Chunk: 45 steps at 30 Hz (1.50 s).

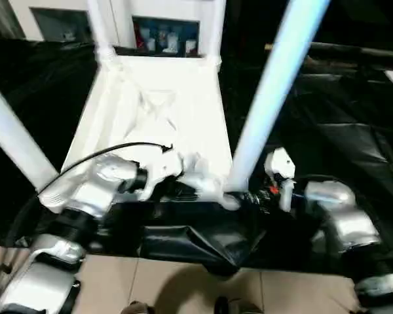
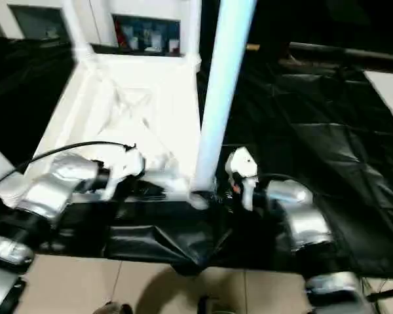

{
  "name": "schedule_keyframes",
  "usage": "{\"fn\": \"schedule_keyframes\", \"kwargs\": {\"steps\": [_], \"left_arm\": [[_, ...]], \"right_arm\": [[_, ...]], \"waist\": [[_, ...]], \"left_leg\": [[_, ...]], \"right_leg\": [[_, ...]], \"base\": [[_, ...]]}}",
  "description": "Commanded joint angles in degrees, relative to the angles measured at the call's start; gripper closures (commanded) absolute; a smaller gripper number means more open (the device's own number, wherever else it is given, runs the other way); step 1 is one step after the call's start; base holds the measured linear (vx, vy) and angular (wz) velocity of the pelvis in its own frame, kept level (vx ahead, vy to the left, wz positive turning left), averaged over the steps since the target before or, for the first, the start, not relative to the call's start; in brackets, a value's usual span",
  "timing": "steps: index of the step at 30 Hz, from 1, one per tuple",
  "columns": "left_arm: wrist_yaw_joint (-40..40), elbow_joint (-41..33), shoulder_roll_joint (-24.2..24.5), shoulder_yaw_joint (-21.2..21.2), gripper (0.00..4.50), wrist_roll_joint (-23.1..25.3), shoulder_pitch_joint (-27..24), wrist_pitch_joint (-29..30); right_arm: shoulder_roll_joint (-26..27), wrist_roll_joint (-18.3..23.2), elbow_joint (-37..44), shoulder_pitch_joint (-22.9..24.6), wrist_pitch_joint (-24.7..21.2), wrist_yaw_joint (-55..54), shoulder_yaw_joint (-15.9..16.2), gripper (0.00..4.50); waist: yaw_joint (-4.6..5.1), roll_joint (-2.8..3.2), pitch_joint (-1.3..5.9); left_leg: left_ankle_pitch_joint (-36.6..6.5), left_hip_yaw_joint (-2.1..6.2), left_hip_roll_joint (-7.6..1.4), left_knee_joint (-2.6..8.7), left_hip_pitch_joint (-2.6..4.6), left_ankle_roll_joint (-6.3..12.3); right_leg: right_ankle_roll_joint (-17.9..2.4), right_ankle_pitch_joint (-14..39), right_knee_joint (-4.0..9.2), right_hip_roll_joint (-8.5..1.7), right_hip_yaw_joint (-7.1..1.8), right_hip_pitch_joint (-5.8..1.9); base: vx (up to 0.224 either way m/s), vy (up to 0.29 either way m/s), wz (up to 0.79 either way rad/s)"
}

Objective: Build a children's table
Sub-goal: Rotate leg to tighten

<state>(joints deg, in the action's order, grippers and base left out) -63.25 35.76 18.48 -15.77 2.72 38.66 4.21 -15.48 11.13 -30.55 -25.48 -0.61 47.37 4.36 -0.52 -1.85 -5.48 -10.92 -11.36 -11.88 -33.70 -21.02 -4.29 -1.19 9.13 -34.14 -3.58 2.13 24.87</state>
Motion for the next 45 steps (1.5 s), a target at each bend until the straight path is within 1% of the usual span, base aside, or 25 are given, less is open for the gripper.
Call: {"fn": "schedule_keyframes", "kwargs": {"steps": [1, 3, 4, 5, 7, 8, 9, 10, 12, 15, 17, 19, 20, 22, 23, 26, 29, 30, 32, 33, 34, 35, 37, 40, 45], "left_arm": [[3.62, 1.6, -2.21, -0.51, 4.5, 0.43, -0.37, 0.95], [8.43, 3.34, -5.0, -0.11, 4.5, 1.01, 0.54, 2.67], [8.43, 3.34, -5.0, -0.11, 4.5, 1.01, 0.54, 2.67], [11.86, 4.64, -6.91, 0.08, 4.5, 1.49, 1.26, 3.92], [16.85, 7.08, -9.88, 0.14, 4.5, 2.32, 2.6, 5.32], [19.21, 8.21, -11.04, 0.12, 4.5, 2.84, 3.29, 5.49], [20.18, 8.76, -11.6, 0.06, 4.5, 3.09, 3.68, 5.51], [20.9, 9.22, -12.09, 0.05, 4.5, 3.28, 4.06, 5.57], [21.83, 9.75, -12.57, -0.03, 4.5, 3.75, 4.6, 4.86], [21.79, 10.02, -12.71, -0.04, 4.5, 3.93, 4.8, 4.61], [20.59, 9.57, -12.34, -0.51, 4.5, 4.27, 4.72, 3.79], [18.34, 8.19, -11.4, -1.02, 4.5, 4.42, 4.17, 2.72], [16.67, 7.12, -10.4, -1.35, 4.5, 4.39, 3.64, 1.98], [15.44, 6.33, -9.66, -1.43, 4.5, 4.11, 3.16, 1.97], [14.6, 5.79, -9.08, -1.46, 4.5, 3.88, 2.8, 1.69], [12.42, 4.63, -7.85, -1.53, 4.5, 3.25, 2.09, 1.1], [6.35, 2.53, -5.14, -2.0, 4.5, 1.72, 0.76, -1.04], [3.96, 1.82, -4.26, -2.18, 4.5, 1.03, 0.27, -2.57], [-1.24, -0.2, -2.28, -2.35, 4.5, -0.68, -0.82, -2.91], [-3.4, -0.98, -1.38, -2.43, 4.5, -1.29, -1.22, -3.47], [-5.0, -1.71, -0.6, -2.38, 4.5, -1.73, -1.56, -3.45], [-5.81, -2.02, -0.08, -2.33, 4.5, -1.89, -1.68, -3.64], [-6.58, -2.34, 0.68, -1.99, 4.5, -2.13, -1.73, -3.56], [-7.17, -2.44, 1.62, -1.37, 4.5, -2.41, -1.66, -3.58], [-7.31, -2.72, 2.18, -1.05, 4.5, -2.58, -1.86, -3.55]], "right_arm": [[1.28, -2.37, -2.28, 0.26, -0.94, -5.22, 0.81, 1.88], [4.68, -3.49, -3.27, 0.03, -0.61, -14.55, -0.99, 1.88], [4.68, -3.49, -3.27, 0.03, -0.61, -14.55, -0.99, 1.88], [6.65, -4.73, -4.03, -0.35, -0.39, -21.13, -1.94, 1.88], [9.79, -6.71, -5.21, -1.22, -0.49, -31.02, -3.21, 1.89], [11.23, -6.85, -5.73, -1.81, -0.8, -34.17, -3.81, 1.89], [12.09, -6.9, -6.0, -2.18, -0.92, -35.6, -4.1, 1.89], [12.74, -7.15, -6.19, -2.55, -0.78, -36.42, -4.07, 1.89], [13.44, -7.46, -6.43, -3.09, -0.61, -36.02, -3.36, 1.89], [13.81, -7.48, -6.72, -3.27, -0.16, -35.92, -3.29, 1.89], [14.13, -6.95, -6.4, -3.17, 0.67, -34.5, -3.19, 1.89], [14.01, -5.59, -5.11, -2.57, 2.43, -30.97, -3.09, 1.34], [13.55, -4.25, -3.67, -1.96, 3.74, -28.08, -3.47, 1.34], [12.46, -4.24, -2.76, -1.69, 4.56, -26.09, -3.15, 1.14], [11.35, -4.06, -2.17, -1.63, 4.76, -24.42, -2.89, 0.93], [8.92, -2.17, -0.82, -1.67, 3.04, -18.94, -2.64, 0.78], [3.09, 0.43, 2.13, -1.37, -1.5, -7.34, -1.03, 0.49], [1.13, 1.09, 3.08, -1.15, -2.88, -3.8, -0.39, 0.49], [-3.34, 2.12, 5.31, -0.22, -4.4, 4.39, 1.4, 0.49], [-5.06, 2.37, 6.18, 0.21, -4.87, 7.44, 2.11, 0.49], [-6.32, 2.42, 6.79, 0.57, -4.85, 10.0, 2.49, 0.49], [-7.07, 2.48, 7.08, 0.71, -5.12, 11.34, 2.62, 0.49], [-8.46, 2.4, 7.56, 0.92, -5.34, 13.58, 3.03, 0.49], [-10.07, 1.92, 7.57, 0.83, -5.46, 16.0, 3.64, 0.49], [-10.15, 2.56, 7.11, 0.09, -6.81, 16.23, 3.8, 0.49]], "waist": [[-0.11, -0.58, 3.5], [0.18, -0.59, 3.21], [0.19, -0.54, 3.26], [0.22, -0.42, 3.24], [0.5, -0.37, 3.15], [0.42, -0.37, 3.31], [0.39, -0.31, 3.24], [0.33, -0.37, 3.28], [0.31, -0.38, 3.38], [0.28, -0.39, 3.37], [0.27, -0.43, 3.33], [0.23, -0.44, 3.28], [0.22, -0.54, 3.27], [0.21, -0.47, 3.28], [0.21, -0.45, 3.3], [0.27, -0.45, 3.25], [0.13, -0.51, 3.27], [-0.01, -0.3, 3.14], [-0.03, -0.41, 3.26], [-0.23, -0.29, 3.34], [-0.33, -0.22, 3.29], [-0.5, -0.17, 3.28], [-0.62, -0.28, 3.4], [-0.98, -0.2, 3.55], [-1.16, -0.22, 3.45]], "left_leg": [[-10.83, 0.62, -0.86, 3.91, 0.22, 2.09], [-12.33, 0.48, -0.8, 3.91, 0.34, 2.66], [-12.69, 0.54, -0.76, 3.95, 0.53, 2.35], [-12.62, 0.6, -0.69, 3.97, 0.33, 2.26], [-12.88, 0.58, -0.54, 4.05, 0.44, 1.17], [-12.81, 0.68, -0.48, 4.08, 0.42, 1.2], [-13.22, 0.58, -0.53, 4.09, 0.49, 1.59], [-13.43, 0.58, -0.52, 4.03, 0.57, 1.75], [-12.95, 0.58, -0.4, 4.07, 0.19, 2.55], [-12.69, 0.47, -0.45, 4.02, 0.15, 3.31], [-12.54, 0.51, -0.45, 4.06, 0.02, 3.61], [-13.07, 0.52, -0.5, 4.08, 0.07, 3.88], [-13.2, 0.51, -0.52, 4.09, 0.0, 4.04], [-12.63, 0.58, -0.68, 4.18, -0.13, 4.4], [-12.34, 0.55, -0.71, 4.18, -0.04, 4.39], [-11.64, 0.5, -0.68, 4.13, -0.17, 4.73], [-10.46, 0.46, -0.77, 4.03, -0.27, 5.73], [-10.42, 0.49, -0.73, 4.07, -0.2, 6.3], [-9.89, 0.4, -0.91, 3.98, -0.13, 6.48], [-9.44, 0.35, -1.09, 3.92, 0.06, 6.84], [-9.11, 0.36, -1.17, 3.97, -0.03, 6.97], [-8.72, 0.28, -1.24, 3.95, 0.1, 6.92], [-8.34, 0.28, -1.23, 3.9, 0.09, 6.89], [-7.0, 0.13, -1.28, 3.79, 0.25, 7.2], [-7.35, 0.07, -1.21, 3.78, 0.23, 6.72]], "right_leg": [[-9.99, 21.27, 4.52, -3.46, -2.08, -3.39], [-9.26, 23.05, 5.02, -3.36, -2.17, -2.94], [-8.65, 24.7, 5.25, -3.39, -2.12, -2.83], [-8.4, 25.05, 5.21, -3.43, -2.09, -2.89], [-7.62, 26.04, 5.45, -3.18, -2.07, -2.51], [-7.41, 25.93, 5.41, -3.24, -1.98, -2.76], [-7.25, 25.37, 5.52, -3.19, -2.07, -2.49], [-7.23, 25.06, 5.52, -3.16, -2.04, -2.5], [-7.14, 23.1, 5.34, -3.09, -2.04, -2.75], [-8.03, 20.49, 5.13, -3.06, -2.04, -2.8], [-8.12, 20.61, 5.13, -3.11, -2.03, -2.89], [-8.04, 21.62, 5.27, -3.23, -2.01, -2.82], [-7.99, 21.96, 5.31, -3.29, -2.05, -2.9], [-8.22, 21.39, 5.19, -3.31, -2.04, -3.0], [-8.45, 20.93, 5.12, -3.27, -2.04, -2.93], [-9.37, 19.17, 4.96, -3.19, -2.04, -3.16], [-10.24, 17.23, 4.76, -3.19, -2.14, -3.42], [-10.44, 17.18, 4.85, -3.12, -2.09, -3.44], [-11.18, 15.89, 4.55, -3.2, -2.16, -3.45], [-11.71, 14.65, 4.46, -3.28, -2.22, -3.38], [-12.28, 13.72, 4.29, -3.29, -2.2, -3.43], [-12.73, 12.69, 4.17, -3.25, -2.23, -3.27], [-13.26, 11.49, 3.95, -3.22, -2.2, -3.41], [-14.8, 7.22, 3.45, -3.23, -2.2, -3.52], [-14.42, 8.68, 3.56, -3.34, -2.21, -3.63]], "base": [[0.0, 0.0, 0.0], [0.0, 0.0, 0.0], [0.0, 0.0, 0.0], [0.0, 0.0, 0.0], [0.0, 0.0, 0.0], [0.0, 0.0, 0.0], [0.0, 0.0, 0.0], [0.0, 0.0, 0.0], [0.0, 0.0, 0.0], [0.0, 0.0, 0.0], [0.0, 0.0, 0.0], [0.0, 0.0, 0.0], [0.0, 0.0, 0.0], [0.0, 0.0, 0.0], [0.0, 0.0, 0.0], [0.0, 0.0, 0.0], [0.0, 0.0, 0.0], [0.0, 0.0, 0.0], [0.0, 0.0, 0.0], [0.0, 0.0, 0.0], [0.0, 0.0, 0.0], [0.0, 0.0, 0.0], [0.0, 0.0, 0.0], [0.0, 0.0, 0.0], [0.0, 0.0, 0.0]]}}
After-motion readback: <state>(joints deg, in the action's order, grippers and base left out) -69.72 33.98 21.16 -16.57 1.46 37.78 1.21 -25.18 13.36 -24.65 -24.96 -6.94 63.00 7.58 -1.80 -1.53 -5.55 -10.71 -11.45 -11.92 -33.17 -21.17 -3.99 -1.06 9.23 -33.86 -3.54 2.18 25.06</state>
